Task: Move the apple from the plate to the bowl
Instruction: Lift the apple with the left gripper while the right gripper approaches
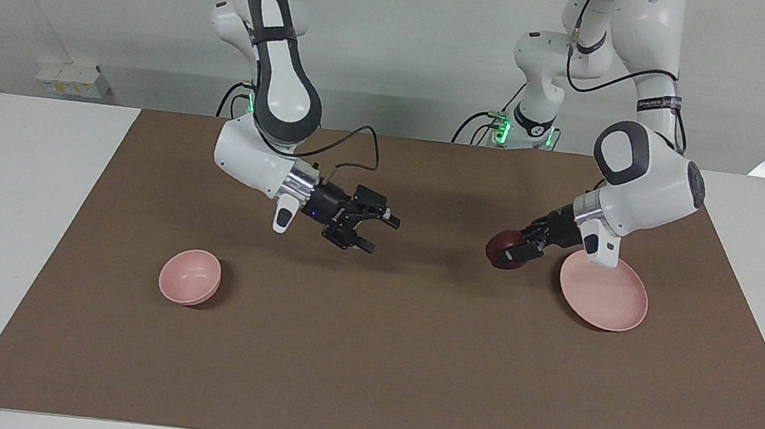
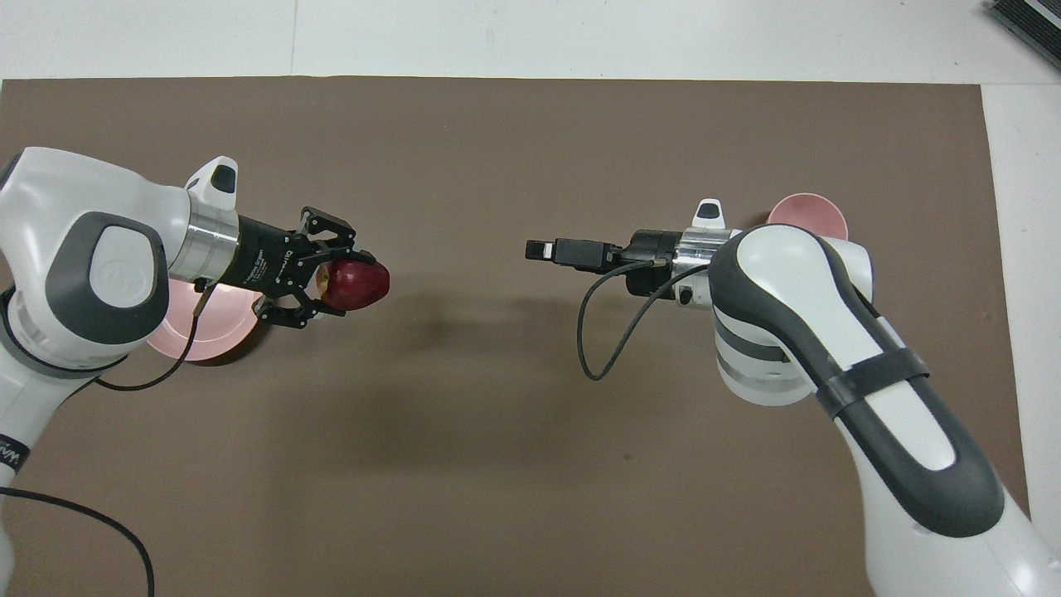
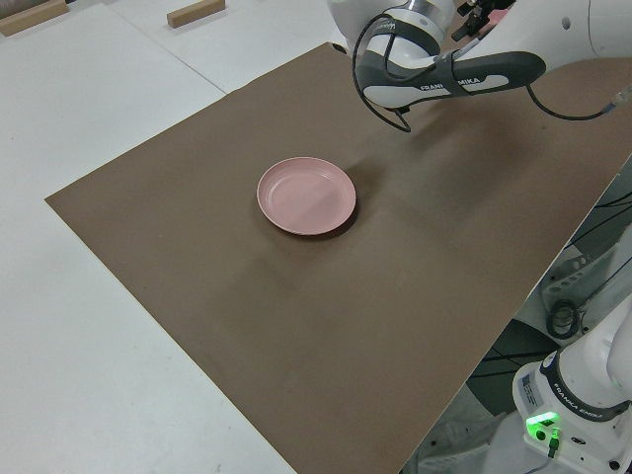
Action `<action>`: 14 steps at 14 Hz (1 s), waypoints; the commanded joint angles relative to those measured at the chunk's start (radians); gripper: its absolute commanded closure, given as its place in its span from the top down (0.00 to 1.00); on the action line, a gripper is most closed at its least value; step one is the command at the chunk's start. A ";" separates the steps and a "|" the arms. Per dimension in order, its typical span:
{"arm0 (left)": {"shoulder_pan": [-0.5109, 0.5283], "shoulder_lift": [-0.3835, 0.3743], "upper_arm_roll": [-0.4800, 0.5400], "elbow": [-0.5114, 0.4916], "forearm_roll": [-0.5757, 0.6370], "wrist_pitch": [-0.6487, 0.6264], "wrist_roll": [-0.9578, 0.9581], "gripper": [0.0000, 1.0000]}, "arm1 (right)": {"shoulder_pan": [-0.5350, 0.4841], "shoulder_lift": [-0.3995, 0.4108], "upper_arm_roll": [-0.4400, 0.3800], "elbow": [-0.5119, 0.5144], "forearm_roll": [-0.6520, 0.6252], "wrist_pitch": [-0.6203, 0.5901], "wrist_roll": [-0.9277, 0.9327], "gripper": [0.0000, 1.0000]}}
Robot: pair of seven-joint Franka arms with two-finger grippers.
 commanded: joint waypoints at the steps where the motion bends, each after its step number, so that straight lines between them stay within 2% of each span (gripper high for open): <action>1: 0.003 -0.048 -0.001 -0.054 -0.170 -0.040 -0.001 0.00 | -0.008 -0.044 -0.003 -0.060 0.036 -0.085 -0.052 1.00; 4: -0.007 -0.114 0.001 -0.144 -0.395 -0.029 -0.017 0.00 | -0.034 -0.075 -0.003 -0.112 0.036 -0.167 -0.046 1.00; 8: -0.049 -0.183 0.002 -0.250 -0.572 -0.008 -0.087 0.00 | -0.053 -0.093 -0.003 -0.132 0.038 -0.264 -0.042 1.00; 11: -0.168 -0.187 0.004 -0.260 -0.572 0.110 -0.153 0.00 | -0.054 -0.109 -0.003 -0.151 0.126 -0.316 -0.069 1.00; 14: -0.195 -0.196 -0.001 -0.273 -0.606 0.140 -0.163 0.00 | -0.044 -0.112 -0.003 -0.155 0.136 -0.313 -0.083 1.00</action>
